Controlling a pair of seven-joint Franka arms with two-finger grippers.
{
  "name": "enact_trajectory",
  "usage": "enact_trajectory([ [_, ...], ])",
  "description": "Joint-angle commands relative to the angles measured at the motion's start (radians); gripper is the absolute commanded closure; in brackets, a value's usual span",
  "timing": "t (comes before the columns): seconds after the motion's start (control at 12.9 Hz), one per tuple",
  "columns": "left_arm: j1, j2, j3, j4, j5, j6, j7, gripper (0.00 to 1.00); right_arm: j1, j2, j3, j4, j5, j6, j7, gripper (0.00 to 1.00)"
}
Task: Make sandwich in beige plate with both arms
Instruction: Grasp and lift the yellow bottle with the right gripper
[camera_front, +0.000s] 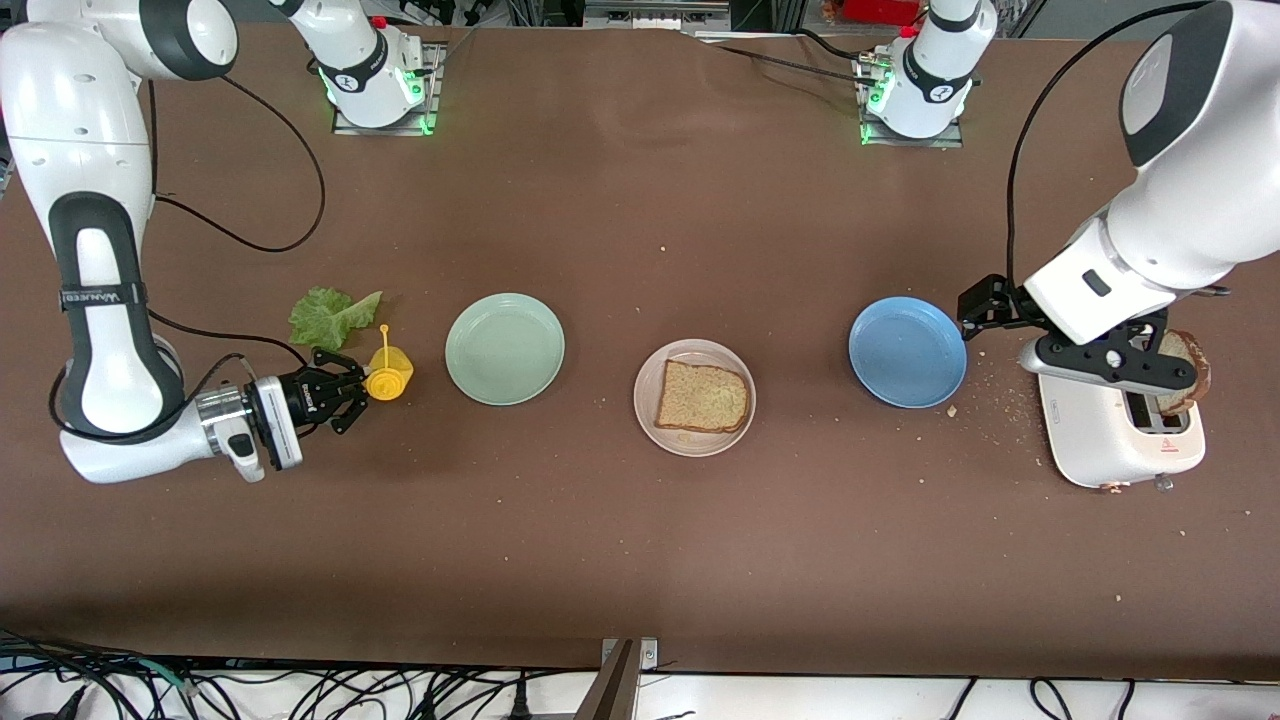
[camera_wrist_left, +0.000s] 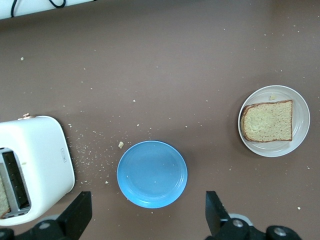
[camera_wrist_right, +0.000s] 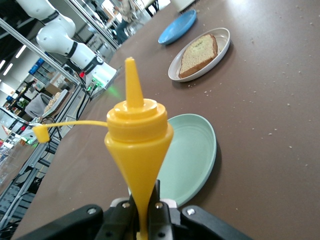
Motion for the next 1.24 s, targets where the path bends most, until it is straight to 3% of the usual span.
enact_trajectory([
  [0.0, 0.028, -0.094, 0.002, -0.092, 0.000, -0.015, -0.005, 0.00, 0.086, 0.003, -0.004, 0.138, -0.096, -0.038, 0.208, 1.00],
  [0.31, 0.025, -0.216, 0.019, -0.252, 0.003, 0.014, -0.014, 0.00, 0.313, -0.023, -0.009, 0.273, -0.350, -0.001, 0.393, 1.00],
  [0.62, 0.023, -0.271, 0.038, -0.270, 0.000, 0.107, -0.013, 0.00, 0.531, -0.072, -0.012, 0.281, -0.696, 0.059, 0.505, 1.00],
  [0.77, 0.023, -0.355, 0.039, -0.368, 0.000, 0.090, -0.011, 0.00, 0.632, -0.084, -0.012, 0.281, -0.864, 0.060, 0.543, 1.00],
  [1.16, 0.046, -0.322, 0.039, -0.337, -0.003, 0.062, -0.005, 0.00, 0.954, -0.069, -0.027, 0.279, -1.360, 0.054, 0.745, 1.00],
])
